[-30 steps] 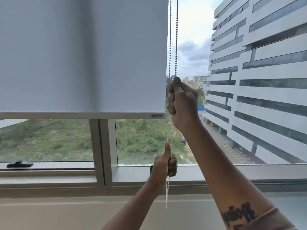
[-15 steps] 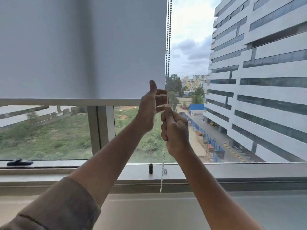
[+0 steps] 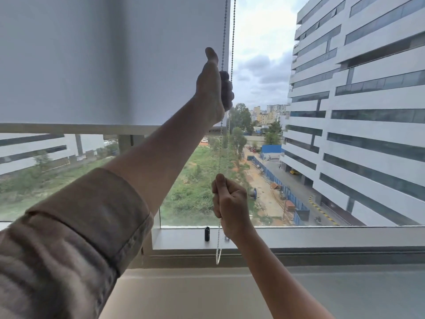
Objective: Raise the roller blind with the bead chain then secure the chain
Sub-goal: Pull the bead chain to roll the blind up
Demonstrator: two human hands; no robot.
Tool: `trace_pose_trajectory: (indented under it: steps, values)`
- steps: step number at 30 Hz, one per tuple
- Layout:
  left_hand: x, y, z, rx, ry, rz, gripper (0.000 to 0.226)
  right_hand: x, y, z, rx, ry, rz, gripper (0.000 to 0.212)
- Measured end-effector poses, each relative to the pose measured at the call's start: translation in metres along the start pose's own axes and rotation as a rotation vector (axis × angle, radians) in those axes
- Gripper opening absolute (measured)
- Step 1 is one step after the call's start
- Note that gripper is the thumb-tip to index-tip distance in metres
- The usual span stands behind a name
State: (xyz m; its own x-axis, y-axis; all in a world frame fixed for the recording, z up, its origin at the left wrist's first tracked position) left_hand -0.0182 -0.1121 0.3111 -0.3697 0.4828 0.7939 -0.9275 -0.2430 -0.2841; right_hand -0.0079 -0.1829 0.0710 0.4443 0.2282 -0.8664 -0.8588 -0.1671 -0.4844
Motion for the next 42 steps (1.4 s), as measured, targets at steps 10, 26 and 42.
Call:
trace_pose_trajectory:
  steps: [10,26,42]
  values:
    - [-0.045,0.010,-0.017,0.044,-0.005,0.175,0.068,0.017,-0.007,-0.023,-0.168,0.058,0.110,0.044]
    - [-0.142,0.036,-0.078,0.136,-0.092,0.179,0.077,-0.096,-0.098,-0.016,-0.064,-0.115,0.044,0.035]
    - [-0.209,0.061,-0.114,0.152,-0.202,0.142,0.070,-0.195,-0.131,0.014,0.067,-0.069,0.010,0.048]
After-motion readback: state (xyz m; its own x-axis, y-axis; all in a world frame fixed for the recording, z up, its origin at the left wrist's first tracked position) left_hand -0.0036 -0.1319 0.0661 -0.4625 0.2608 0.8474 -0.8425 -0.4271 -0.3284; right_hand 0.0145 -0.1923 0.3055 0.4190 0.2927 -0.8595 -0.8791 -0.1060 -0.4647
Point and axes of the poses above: each hand's wrist, its own y-axis away from the middle knuckle, its own z-axis out of the palm, x = y × z, the point moved 2 cm from there along -y, towards the middle knuckle, and after that the axes turned 8 degrees about y, right-handed, at the moved point
